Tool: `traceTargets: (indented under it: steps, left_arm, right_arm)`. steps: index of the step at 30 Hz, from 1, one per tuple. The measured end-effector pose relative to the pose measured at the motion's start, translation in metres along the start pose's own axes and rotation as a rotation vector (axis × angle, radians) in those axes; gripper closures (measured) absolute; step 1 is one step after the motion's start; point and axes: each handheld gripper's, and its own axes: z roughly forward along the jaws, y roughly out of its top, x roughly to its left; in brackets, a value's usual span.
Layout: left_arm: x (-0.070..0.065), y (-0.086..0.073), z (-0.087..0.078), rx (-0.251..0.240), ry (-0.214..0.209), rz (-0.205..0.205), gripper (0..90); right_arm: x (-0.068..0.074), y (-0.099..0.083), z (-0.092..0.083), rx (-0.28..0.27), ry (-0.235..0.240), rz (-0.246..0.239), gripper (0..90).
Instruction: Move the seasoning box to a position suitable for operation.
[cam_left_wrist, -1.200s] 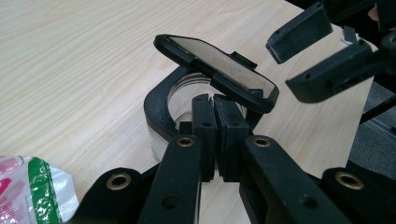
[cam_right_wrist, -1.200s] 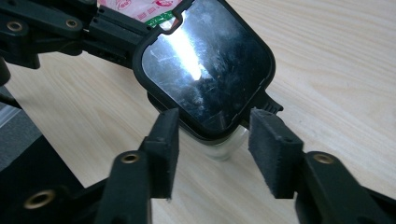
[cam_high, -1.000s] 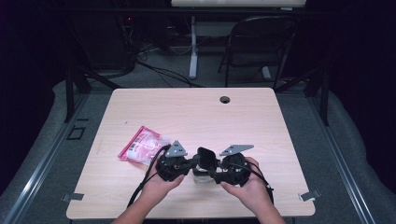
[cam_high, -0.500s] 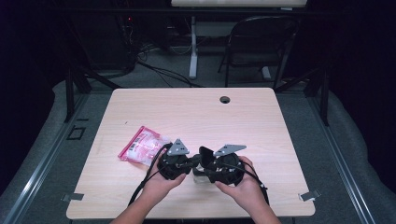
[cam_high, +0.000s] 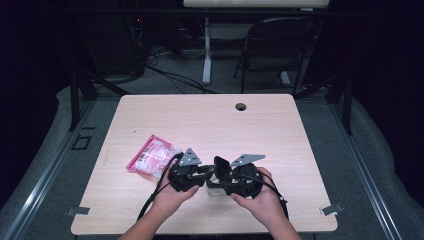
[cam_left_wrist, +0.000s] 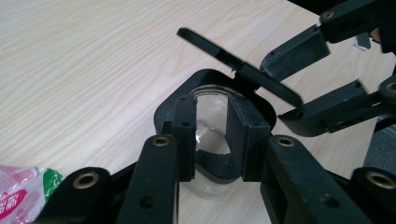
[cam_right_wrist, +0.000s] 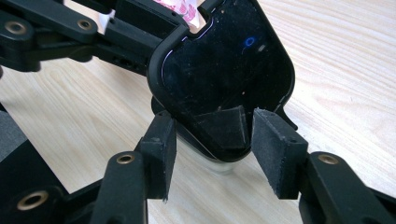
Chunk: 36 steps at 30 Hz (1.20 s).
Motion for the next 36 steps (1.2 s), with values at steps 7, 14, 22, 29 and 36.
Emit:
traceTargets:
  steps: [7, 14, 22, 29, 36]
  left_arm:
    - [0.005, -0.004, 0.006, 0.006, 0.020, -0.016, 67.3]
    - [0.008, -0.009, 0.014, 0.024, 0.034, -0.031, 66.0]
    - [0.009, -0.011, 0.019, 0.038, 0.041, -0.029, 65.8]
    - [0.008, -0.011, 0.019, 0.033, 0.049, -0.014, 66.2]
    - [0.007, -0.011, 0.019, 0.030, 0.055, -0.004, 66.6]
  right_arm:
    - [-0.001, 0.000, 0.000, -0.001, 0.003, 0.003, 51.0]
    - [-0.001, 0.000, -0.001, 0.001, 0.010, 0.012, 51.3]
    - [-0.002, 0.000, -0.001, 0.000, 0.008, 0.017, 51.7]
    - [-0.004, -0.001, -0.002, -0.005, 0.011, 0.020, 52.0]
    - [-0.005, -0.002, -0.003, -0.005, 0.013, 0.024, 52.1]
